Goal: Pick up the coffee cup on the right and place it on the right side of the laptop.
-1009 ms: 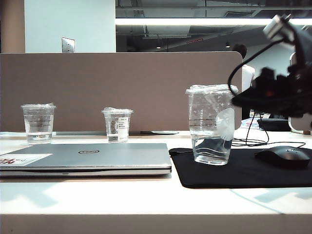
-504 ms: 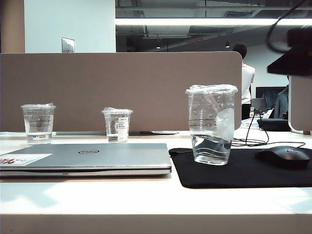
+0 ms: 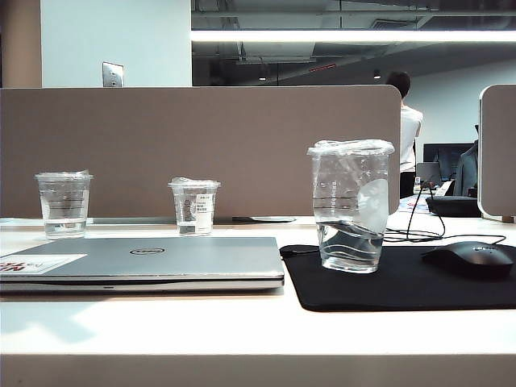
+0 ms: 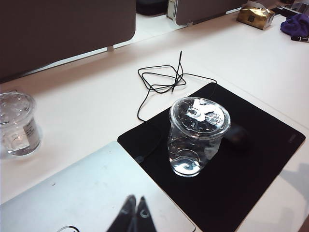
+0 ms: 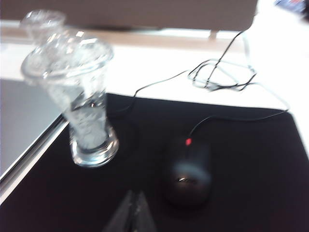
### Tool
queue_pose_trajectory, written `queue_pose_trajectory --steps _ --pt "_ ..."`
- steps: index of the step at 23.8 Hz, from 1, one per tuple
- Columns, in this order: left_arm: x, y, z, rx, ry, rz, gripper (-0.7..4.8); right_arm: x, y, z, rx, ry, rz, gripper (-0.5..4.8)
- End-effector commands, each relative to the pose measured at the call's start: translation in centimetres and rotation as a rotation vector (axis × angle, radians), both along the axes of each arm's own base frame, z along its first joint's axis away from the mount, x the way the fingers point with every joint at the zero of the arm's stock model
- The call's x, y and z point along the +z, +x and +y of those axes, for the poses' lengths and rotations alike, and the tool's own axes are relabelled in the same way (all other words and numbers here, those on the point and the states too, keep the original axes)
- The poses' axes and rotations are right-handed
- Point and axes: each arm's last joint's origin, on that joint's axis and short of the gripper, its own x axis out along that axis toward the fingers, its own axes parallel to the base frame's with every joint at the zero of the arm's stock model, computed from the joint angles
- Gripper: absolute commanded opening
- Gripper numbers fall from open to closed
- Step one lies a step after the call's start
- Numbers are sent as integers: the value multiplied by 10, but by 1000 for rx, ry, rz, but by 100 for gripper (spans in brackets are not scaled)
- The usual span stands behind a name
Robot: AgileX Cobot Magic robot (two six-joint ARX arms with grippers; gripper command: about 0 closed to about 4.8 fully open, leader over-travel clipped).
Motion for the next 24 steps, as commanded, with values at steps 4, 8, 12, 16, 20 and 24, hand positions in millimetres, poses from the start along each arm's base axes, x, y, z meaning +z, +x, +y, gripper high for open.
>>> queue_pose_trajectory --steps 4,8,12,16,20,24 --pt "3 0 0 -4 -9 -15 -5 -4 -11 -11 -83 23 -117 -9" --pt "3 0 0 -3 -9 -16 -5 -10 -17 -18 -155 23 -144 -9" --pt "3 0 0 -4 -9 -15 -5 -15 -18 -19 -178 15 -108 -9" --pt "3 0 0 -3 -9 -15 -5 -17 -16 -23 -172 22 -134 -9" --pt "3 0 0 -4 -9 -16 -5 -18 -15 -27 -204 21 -141 -9" --pt "3 0 0 -3 -9 -16 -5 -18 -15 -26 -203 29 -139 -9"
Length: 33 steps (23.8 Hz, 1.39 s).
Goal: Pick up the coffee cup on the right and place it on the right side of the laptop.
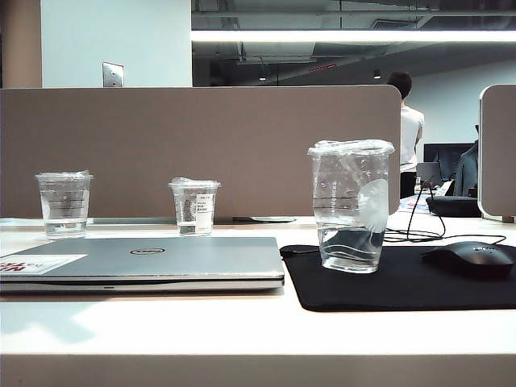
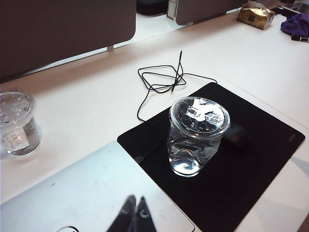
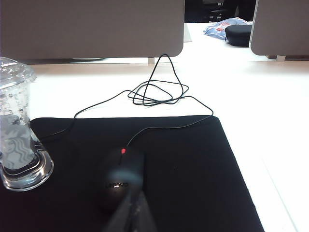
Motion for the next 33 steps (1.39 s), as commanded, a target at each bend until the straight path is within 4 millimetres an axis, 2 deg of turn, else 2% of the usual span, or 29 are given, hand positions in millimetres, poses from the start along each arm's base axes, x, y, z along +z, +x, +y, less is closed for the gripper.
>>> queue_pose_trajectory --steps 1,10,33 --pt "3 0 0 -3 -9 -16 -5 3 0 0 -2 8 -26 -9" --pt "3 0 0 -3 -9 -15 -5 3 0 3 -35 -4 -21 -9" --pt "3 0 0 -3 -9 -16 -5 7 -1 3 18 0 -57 -8"
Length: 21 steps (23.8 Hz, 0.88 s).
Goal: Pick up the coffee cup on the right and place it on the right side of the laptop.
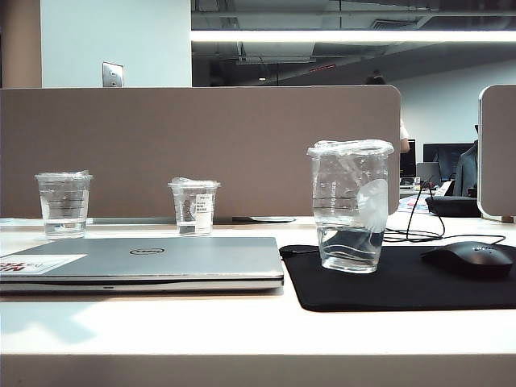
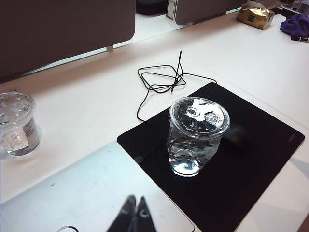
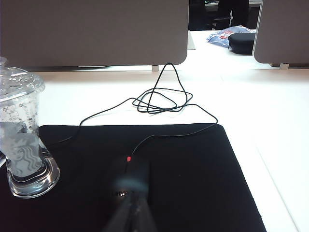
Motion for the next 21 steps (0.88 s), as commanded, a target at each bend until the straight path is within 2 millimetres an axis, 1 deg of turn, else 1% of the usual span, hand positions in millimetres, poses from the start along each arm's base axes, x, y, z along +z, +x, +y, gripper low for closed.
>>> queue_pose_trajectory --steps 1,6,9,12,16,18,21 --pt "3 0 1 2 -9 -17 -5 4 -1 0 2 -2 -29 -8" --pt "8 -8 14 78 -7 -38 -6 4 -1 0 2 -2 -27 -8" --pt "6 -11 31 159 -28 -83 -6 4 0 0 2 -3 -25 -8" --pt "4 -13 43 212 -54 -143 -6 4 -1 0 2 -2 -25 -8" --pt "-7 -22 56 272 -100 -259 -6 4 -1 0 2 -2 -25 -8" --pt "-23 -32 68 334 -119 -331 -6 4 -1 0 2 -2 -25 -8" --pt "-38 -41 76 380 -120 -358 -6 4 0 0 2 -2 -25 -8"
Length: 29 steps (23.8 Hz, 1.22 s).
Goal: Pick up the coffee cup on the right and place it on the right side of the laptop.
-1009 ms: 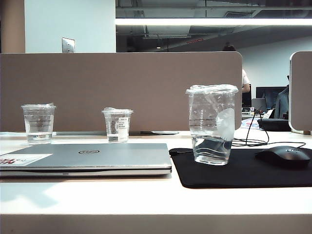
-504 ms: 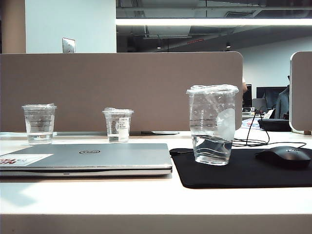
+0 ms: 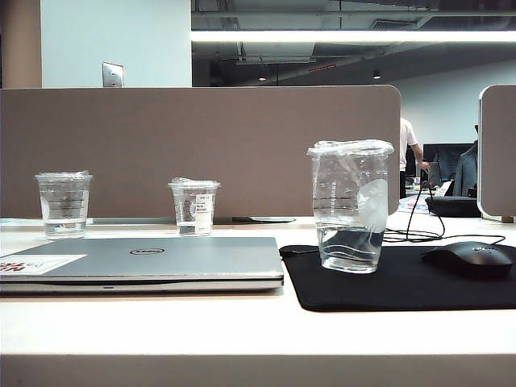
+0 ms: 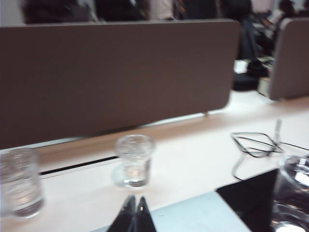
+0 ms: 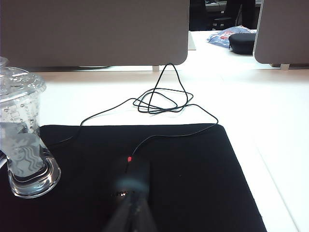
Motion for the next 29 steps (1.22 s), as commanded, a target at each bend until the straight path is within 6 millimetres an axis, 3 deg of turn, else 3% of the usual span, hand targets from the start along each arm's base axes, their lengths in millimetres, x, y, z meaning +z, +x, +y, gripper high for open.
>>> queue_pose_trajectory --steps 1,12,21,29 --pt "-11 -9 7 37 -7 -42 -6 4 0 0 1 -3 -25 -8" --pt "-87 -40 22 187 -77 -54 -5 4 0 0 2 -2 -25 -8" --pt "-114 -44 26 323 -92 -68 -6 4 0 0 1 -3 -25 -8" --pt "-141 -40 25 312 -84 -23 -5 4 0 0 2 -3 -24 -8"
